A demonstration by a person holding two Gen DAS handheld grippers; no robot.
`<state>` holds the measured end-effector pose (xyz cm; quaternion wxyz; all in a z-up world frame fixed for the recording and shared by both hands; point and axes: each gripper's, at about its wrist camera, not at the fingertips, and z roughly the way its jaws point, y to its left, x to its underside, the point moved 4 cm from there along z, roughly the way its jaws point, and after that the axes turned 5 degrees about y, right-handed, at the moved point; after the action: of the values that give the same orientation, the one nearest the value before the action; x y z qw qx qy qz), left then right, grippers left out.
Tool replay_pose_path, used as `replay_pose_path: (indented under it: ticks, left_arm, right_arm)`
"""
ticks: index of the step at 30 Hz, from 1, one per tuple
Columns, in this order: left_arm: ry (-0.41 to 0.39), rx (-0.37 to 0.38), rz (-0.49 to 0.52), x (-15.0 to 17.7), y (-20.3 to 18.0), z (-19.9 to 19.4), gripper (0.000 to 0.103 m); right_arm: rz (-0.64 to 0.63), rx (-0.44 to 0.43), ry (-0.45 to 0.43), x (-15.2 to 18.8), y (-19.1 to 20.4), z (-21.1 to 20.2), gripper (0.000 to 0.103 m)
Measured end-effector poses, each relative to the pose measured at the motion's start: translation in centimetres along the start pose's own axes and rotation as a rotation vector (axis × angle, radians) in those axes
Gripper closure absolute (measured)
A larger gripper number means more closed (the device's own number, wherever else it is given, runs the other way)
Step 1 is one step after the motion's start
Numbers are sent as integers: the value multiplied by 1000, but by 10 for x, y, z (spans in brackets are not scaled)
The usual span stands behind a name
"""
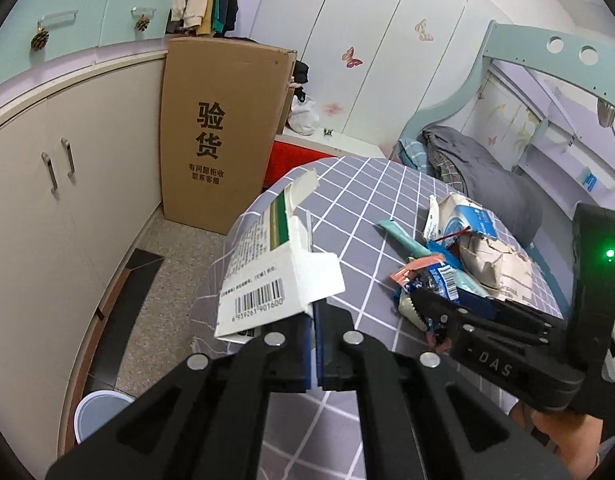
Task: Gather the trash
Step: 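Carry the white box and blue wrapper over the bin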
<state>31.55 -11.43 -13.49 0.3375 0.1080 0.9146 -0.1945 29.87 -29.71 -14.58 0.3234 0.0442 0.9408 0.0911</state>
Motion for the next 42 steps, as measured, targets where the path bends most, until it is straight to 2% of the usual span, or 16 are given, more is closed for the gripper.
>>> replay_pose_path:
  ticks: [11, 15, 20, 24, 28, 36, 42]
  left_arm:
    - [-66, 43, -7, 4, 6, -53, 102]
    - [-82, 34, -17, 11, 15, -73, 102]
    - [-76, -5, -57, 28, 45, -97, 102]
    - [-73, -43, -102, 49, 79, -115, 102]
    - [-37, -101, -164, 78, 125, -122, 101]
    - [105, -205, -306, 142, 219, -105, 101]
    - [186, -245, -383, 173, 266, -86, 101]
  right_arm:
    - [76, -113, -140, -6, 14, -73, 67]
    - [22, -137, -150, 1, 45, -86, 66]
    - [-61, -194, -135, 17, 101, -88, 66]
    - [-134, -236, -94, 34, 149, -74, 66]
    - [-196, -273, -28, 55, 191, -45, 66]
    - [-282, -318, 141, 113, 275, 40, 66]
    - [-290, -321, 208, 140, 305, 83, 66]
